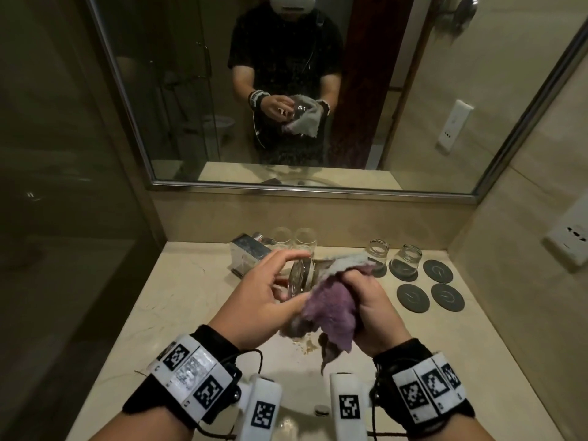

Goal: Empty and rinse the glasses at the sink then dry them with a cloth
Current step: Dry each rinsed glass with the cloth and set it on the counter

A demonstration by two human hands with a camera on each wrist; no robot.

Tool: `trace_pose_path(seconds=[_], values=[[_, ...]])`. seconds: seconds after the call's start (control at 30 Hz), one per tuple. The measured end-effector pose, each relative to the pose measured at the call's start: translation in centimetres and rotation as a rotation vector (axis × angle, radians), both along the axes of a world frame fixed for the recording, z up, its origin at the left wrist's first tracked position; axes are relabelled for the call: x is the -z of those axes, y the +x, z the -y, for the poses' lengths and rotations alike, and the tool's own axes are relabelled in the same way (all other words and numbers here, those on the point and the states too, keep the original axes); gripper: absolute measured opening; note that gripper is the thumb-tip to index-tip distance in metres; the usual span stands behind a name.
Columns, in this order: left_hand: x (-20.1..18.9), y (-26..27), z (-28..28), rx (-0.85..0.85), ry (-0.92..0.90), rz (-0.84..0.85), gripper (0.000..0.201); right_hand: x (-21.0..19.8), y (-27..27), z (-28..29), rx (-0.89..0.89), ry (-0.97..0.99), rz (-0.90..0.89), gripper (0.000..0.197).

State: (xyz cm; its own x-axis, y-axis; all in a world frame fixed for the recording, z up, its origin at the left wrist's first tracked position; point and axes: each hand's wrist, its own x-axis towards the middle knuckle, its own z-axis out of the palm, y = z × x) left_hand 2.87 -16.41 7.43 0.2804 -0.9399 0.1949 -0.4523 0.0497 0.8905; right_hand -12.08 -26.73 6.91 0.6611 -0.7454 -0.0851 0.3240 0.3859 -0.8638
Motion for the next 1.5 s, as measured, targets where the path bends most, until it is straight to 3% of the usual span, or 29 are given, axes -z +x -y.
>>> trace_pose_path(seconds=[0.1,0.13,0.23,0.3,0.4,0.5,0.57,0.63,0.7,0.73,0.83,0.93,1.03,1.2,1.27,1.33,1.4,1.5], values=[[-0.2,0.2,0.4,-0.045,0.083,-0.324,0.064,0.0,-0.2,-0.2,0.066,-0.135,-0.006,0.047],[-0.1,0.4,0.5,-0.063,0.099,-0.35,0.063,0.1,-0.2,-0.2,0.071,-0.157,-0.021,0.053],[-0.2,0.5,0.2,-0.03,0.033,-0.201,0.048,0.4,0.0,-0.3,0.022,-0.082,-0.004,0.048],[-0.1,0.6,0.0,0.046,-0.017,-0.08,0.057,0.4,0.1,-0.3,-0.008,0.042,0.031,0.04],[-0.6,0.4,0.2,0.028,0.021,-0.168,0.061,0.1,-0.3,-0.2,0.011,-0.071,0.031,0.034],[-0.8,0.5,0.6,-0.027,0.099,-0.242,0.049,-0.6,-0.7,-0.7,0.0,-0.177,-0.043,0.043],[-0.9,0.5,0.3,0.0,0.064,-0.158,0.038,-0.5,-0.3,-0.5,-0.016,-0.102,-0.08,0.042],[-0.7,0.6,0.0,0.066,-0.007,0.051,0.051,-0.6,0.1,-0.6,-0.025,0.036,-0.077,0.057],[-0.4,0.6,0.1,0.085,-0.034,0.061,0.059,-0.8,0.2,-1.1,-0.012,0.159,-0.065,0.077],[-0.5,0.5,0.1,0.063,-0.018,-0.038,0.062,-0.7,0.1,-0.9,-0.011,0.16,-0.04,0.076],[-0.8,0.4,0.5,-0.028,0.065,-0.27,0.07,-0.9,-0.2,-0.8,0.02,-0.001,-0.025,0.042],[-1.1,0.2,0.5,-0.021,0.027,-0.137,0.043,-0.8,-0.1,-0.7,0.015,-0.037,-0.016,0.041],[-0.8,0.1,0.2,0.077,-0.065,0.092,0.055,-1.2,0.1,-0.9,-0.011,0.167,-0.039,0.073],[-1.2,-0.2,0.8,-0.025,0.073,-0.193,0.053,-0.7,-0.2,-0.3,0.031,0.094,-0.006,0.051],[-1.1,-0.1,0.8,-0.016,0.054,-0.135,0.043,-0.5,-0.3,-0.2,0.012,0.063,0.024,0.049],[-0.9,0.0,0.7,0.038,-0.017,0.076,0.048,-0.5,-0.3,-0.1,-0.006,0.141,0.011,0.057],[-0.6,0.2,0.7,0.085,-0.05,0.13,0.055,-0.8,-0.3,-0.2,-0.012,0.232,-0.015,0.059],[-1.0,-0.2,1.0,0.011,0.034,-0.126,0.057,-0.6,-0.4,0.2,0.045,0.096,0.005,0.045]])
